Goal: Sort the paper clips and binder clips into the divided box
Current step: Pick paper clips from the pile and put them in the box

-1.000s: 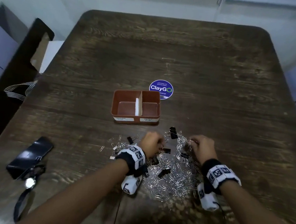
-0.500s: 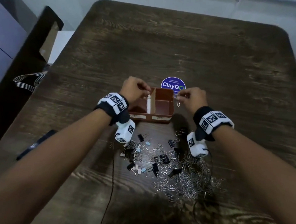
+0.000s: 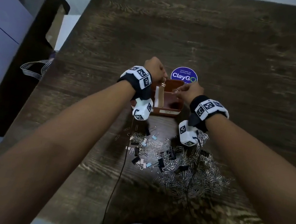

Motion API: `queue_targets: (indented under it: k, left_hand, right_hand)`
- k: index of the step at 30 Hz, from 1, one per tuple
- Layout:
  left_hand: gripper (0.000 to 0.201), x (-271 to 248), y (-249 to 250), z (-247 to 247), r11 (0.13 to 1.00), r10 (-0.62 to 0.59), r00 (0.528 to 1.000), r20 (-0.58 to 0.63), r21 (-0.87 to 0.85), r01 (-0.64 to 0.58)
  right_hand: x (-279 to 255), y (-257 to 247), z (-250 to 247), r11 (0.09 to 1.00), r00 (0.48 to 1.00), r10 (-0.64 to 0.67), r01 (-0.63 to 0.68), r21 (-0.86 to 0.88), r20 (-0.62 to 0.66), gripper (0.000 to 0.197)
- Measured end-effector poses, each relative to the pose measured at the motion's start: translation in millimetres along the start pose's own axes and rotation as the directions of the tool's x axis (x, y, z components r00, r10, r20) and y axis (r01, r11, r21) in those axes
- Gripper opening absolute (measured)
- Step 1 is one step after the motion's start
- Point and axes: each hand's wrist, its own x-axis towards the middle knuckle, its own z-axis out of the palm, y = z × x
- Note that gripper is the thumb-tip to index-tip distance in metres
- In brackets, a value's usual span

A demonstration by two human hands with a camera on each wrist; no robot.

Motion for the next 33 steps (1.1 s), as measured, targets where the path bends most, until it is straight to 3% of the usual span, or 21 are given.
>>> queue_targets:
  k: [5,7,10,13,15,18,21,24,25,27,29,31,33]
  left_hand:
    - [0.007,16.4,-1.9,20.0,0.995,-0.048,0.997,0.052,0.087,0.043]
    - [0.011,17.0,-2.6,28.8,0.994,-0.057,0.997,0.061,0.101,0.051]
    - [0.016,13.3,-2.2,35.8,0.998,-0.023,0.998,0.062,0.066,0.019]
    - [0.014,-2.5,-1.3,40.7,0.999,0.053,0.997,0.048,0.003,-0.053]
    - [0.014,-19.0,-4.1,49.5,0.989,0.144,0.987,0.066,0.008,-0.145]
    - [0.018,-54.5,-17.7,79.6,0.955,0.262,0.944,0.199,0.089,-0.284]
    - [0.020,-102.0,-34.9,128.5,0.874,0.347,0.860,0.373,0.203,-0.441]
    - [0.023,-156.7,-60.0,179.6,0.719,0.423,0.738,0.526,0.301,-0.627]
    - [0.025,-172.2,-71.0,194.5,0.631,0.467,0.681,0.564,0.326,-0.703]
    - [0.031,-199.2,-93.9,222.3,0.395,0.557,0.517,0.650,0.341,-0.853]
    - [0.046,-215.0,-111.9,245.5,0.196,0.579,0.383,0.720,0.333,-0.923]
    - [0.065,-221.5,-122.6,263.2,0.078,0.557,0.355,0.751,0.378,-0.923]
    - [0.073,-222.8,-127.9,274.6,0.053,0.566,0.373,0.735,0.420,-0.906]
  right_hand:
    - [3.0,5.8,4.1,0.999,1.000,0.020,-0.020,0.045,-0.003,0.007]
    - [5.2,9.2,0.0,0.995,1.000,0.020,-0.020,0.100,0.003,0.015]
    - [2.3,16.4,-14.8,0.981,0.997,0.002,0.014,0.193,-0.077,0.026]
    - [-22.1,41.5,-36.1,0.955,1.000,-0.004,0.004,0.297,0.000,0.024]
    - [-45.4,74.8,-49.0,0.971,0.997,-0.024,0.006,0.239,0.070,0.017]
    - [-81.1,145.4,-62.4,0.988,0.982,-0.065,0.088,-0.128,0.179,0.015]
    - [-117.6,216.8,-64.4,0.875,0.975,-0.109,0.187,-0.446,0.196,0.026]
    - [-157.5,272.1,-53.9,0.797,0.970,-0.138,0.228,-0.560,0.199,0.049]
    - [-169.6,285.4,-47.2,0.776,0.968,-0.155,0.242,-0.583,0.195,0.057]
    - [-191.9,301.5,-30.5,0.736,0.965,-0.146,0.254,-0.628,0.218,0.071]
    - [-205.8,305.3,-13.4,0.681,0.953,-0.150,0.294,-0.671,0.265,0.078]
    - [-215.0,298.8,-2.7,0.625,0.931,-0.187,0.359,-0.693,0.313,0.075]
    - [-218.3,298.2,2.9,0.601,0.915,-0.232,0.401,-0.691,0.329,0.066]
